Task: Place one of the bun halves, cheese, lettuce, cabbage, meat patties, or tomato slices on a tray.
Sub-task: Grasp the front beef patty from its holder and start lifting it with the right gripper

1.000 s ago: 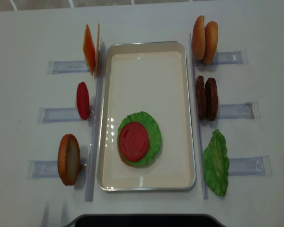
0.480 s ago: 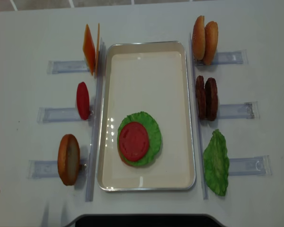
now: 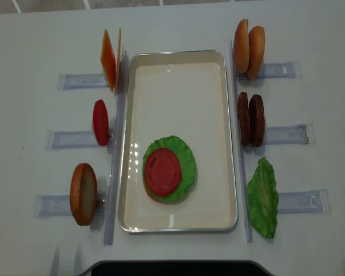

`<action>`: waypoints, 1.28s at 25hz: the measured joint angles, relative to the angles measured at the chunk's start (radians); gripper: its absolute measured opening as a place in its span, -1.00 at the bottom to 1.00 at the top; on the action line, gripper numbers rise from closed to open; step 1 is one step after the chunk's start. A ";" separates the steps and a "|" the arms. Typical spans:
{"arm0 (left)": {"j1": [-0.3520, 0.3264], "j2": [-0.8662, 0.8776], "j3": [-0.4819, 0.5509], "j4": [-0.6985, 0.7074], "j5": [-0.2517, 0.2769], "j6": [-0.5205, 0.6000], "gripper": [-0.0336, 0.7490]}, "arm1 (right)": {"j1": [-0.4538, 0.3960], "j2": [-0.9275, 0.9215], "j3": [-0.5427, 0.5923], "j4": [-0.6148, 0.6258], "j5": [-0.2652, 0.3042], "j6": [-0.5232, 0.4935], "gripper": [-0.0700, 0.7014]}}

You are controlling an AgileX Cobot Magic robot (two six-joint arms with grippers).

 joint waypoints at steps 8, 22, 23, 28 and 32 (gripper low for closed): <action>0.000 0.000 0.000 0.000 0.000 0.000 0.08 | 0.000 0.319 -0.161 0.000 0.003 0.004 0.03; 0.000 0.000 0.000 0.000 0.000 0.000 0.08 | 0.000 0.821 -0.393 0.000 0.081 0.007 0.03; 0.000 0.000 0.000 0.000 0.000 0.000 0.08 | 0.000 0.839 -0.406 0.000 0.088 0.007 0.03; 0.000 0.000 0.000 0.000 0.000 0.000 0.08 | 0.000 0.936 -0.460 0.000 0.094 -0.007 0.03; 0.000 0.000 0.000 0.000 0.000 0.000 0.08 | 0.000 0.999 -0.494 0.000 0.094 -0.007 0.03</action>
